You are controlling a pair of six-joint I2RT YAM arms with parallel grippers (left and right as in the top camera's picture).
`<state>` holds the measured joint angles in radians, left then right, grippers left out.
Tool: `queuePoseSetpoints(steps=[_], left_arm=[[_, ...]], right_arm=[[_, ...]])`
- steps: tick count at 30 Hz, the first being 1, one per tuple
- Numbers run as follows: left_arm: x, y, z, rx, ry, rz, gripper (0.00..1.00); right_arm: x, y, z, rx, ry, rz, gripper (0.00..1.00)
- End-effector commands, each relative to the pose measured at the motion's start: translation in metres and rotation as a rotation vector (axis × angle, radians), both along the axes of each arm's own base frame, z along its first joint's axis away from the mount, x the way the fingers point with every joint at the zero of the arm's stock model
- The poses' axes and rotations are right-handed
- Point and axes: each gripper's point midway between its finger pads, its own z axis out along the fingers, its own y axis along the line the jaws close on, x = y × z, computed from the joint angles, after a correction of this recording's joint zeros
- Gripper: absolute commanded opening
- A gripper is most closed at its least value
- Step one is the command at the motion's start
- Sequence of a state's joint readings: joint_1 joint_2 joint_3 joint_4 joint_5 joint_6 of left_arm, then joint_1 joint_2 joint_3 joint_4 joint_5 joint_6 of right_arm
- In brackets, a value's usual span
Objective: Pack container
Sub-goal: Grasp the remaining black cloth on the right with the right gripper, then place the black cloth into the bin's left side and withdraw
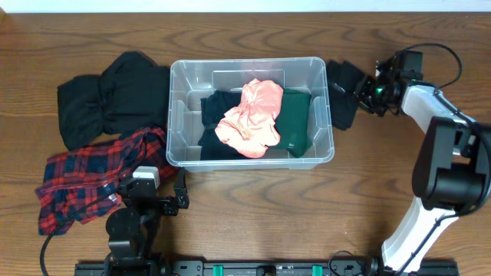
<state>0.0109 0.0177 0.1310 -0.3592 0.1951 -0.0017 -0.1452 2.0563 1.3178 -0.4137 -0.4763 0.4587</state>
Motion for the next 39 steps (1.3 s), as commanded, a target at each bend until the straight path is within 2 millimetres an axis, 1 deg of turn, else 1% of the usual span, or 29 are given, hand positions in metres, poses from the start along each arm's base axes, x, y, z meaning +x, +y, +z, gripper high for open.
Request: queuePoseSetpoints(steps=[1, 5, 6, 7, 10, 12, 13, 14, 16, 17, 19, 21, 23, 25, 26, 27, 28, 31, 34, 35, 38, 39], left_arm=[[0.000, 0.000, -0.011, 0.010, 0.024, -0.001, 0.98], [0.000, 0.000, -0.011, 0.010, 0.024, -0.001, 0.98], [0.000, 0.000, -0.011, 0.010, 0.024, -0.001, 0.98], [0.000, 0.000, -0.011, 0.010, 0.024, -0.001, 0.98], [0.000, 0.000, -0.011, 0.010, 0.024, -0.001, 0.98], [0.000, 0.000, -0.011, 0.010, 0.024, -0.001, 0.98], [0.000, 0.000, -0.011, 0.010, 0.024, -0.001, 0.98], [0.000, 0.000, -0.011, 0.010, 0.024, -0.001, 0.98], [0.000, 0.000, -0.011, 0.010, 0.024, -0.001, 0.98], [0.000, 0.000, -0.011, 0.010, 0.024, -0.001, 0.98], [0.000, 0.000, -0.011, 0.010, 0.024, -0.001, 0.98], [0.000, 0.000, -0.011, 0.010, 0.024, -0.001, 0.98], [0.000, 0.000, -0.011, 0.010, 0.024, -0.001, 0.98], [0.000, 0.000, -0.011, 0.010, 0.024, -0.001, 0.98], [0.000, 0.000, -0.011, 0.010, 0.024, -0.001, 0.98], [0.000, 0.000, -0.011, 0.010, 0.024, -0.001, 0.98], [0.000, 0.000, -0.011, 0.010, 0.024, -0.001, 0.98], [0.000, 0.000, -0.011, 0.010, 0.024, -0.001, 0.98], [0.000, 0.000, -0.011, 0.010, 0.024, -0.001, 0.98], [0.000, 0.000, -0.011, 0.010, 0.024, -0.001, 0.98], [0.000, 0.000, -0.011, 0.010, 0.024, -0.001, 0.98], [0.000, 0.000, -0.011, 0.010, 0.024, -0.001, 0.98]], right_arm=[[-0.004, -0.001, 0.067, -0.006, -0.139, 0.057, 0.25], [-0.020, 0.015, 0.160, -0.035, -0.334, 0.129, 0.23], [-0.025, 0.020, 0.180, -0.042, -0.376, 0.141, 0.23], [-0.032, 0.028, 0.202, -0.051, -0.428, 0.159, 0.23], [-0.053, 0.057, 0.255, -0.066, -0.569, 0.233, 0.24], [-0.066, 0.079, 0.277, -0.058, -0.630, 0.284, 0.24], [-0.073, 0.094, 0.285, -0.047, -0.651, 0.317, 0.24], [-0.079, 0.108, 0.290, -0.029, -0.663, 0.343, 0.24], [-0.090, 0.142, 0.295, 0.018, -0.678, 0.419, 0.24], [-0.095, 0.159, 0.295, 0.041, -0.680, 0.455, 0.24], [-0.103, 0.201, 0.290, 0.089, -0.680, 0.542, 0.24], [-0.108, 0.236, 0.280, 0.121, -0.663, 0.599, 0.23], [-0.110, 0.270, 0.260, 0.151, -0.616, 0.626, 0.22], [-0.106, 0.292, 0.238, 0.160, -0.563, 0.617, 0.21], [-0.101, 0.302, 0.221, 0.158, -0.523, 0.594, 0.21], [-0.097, 0.308, 0.211, 0.155, -0.504, 0.577, 0.21], [-0.092, 0.314, 0.197, 0.150, -0.479, 0.557, 0.21], [-0.079, 0.330, 0.166, 0.173, -0.433, 0.523, 0.21], [-0.075, 0.342, 0.135, 0.229, -0.337, 0.482, 0.21], [-0.076, 0.345, 0.119, 0.241, -0.283, 0.462, 0.23], [-0.077, 0.347, 0.090, 0.235, -0.210, 0.441, 0.29], [-0.076, 0.347, 0.083, 0.228, -0.198, 0.440, 0.35]])
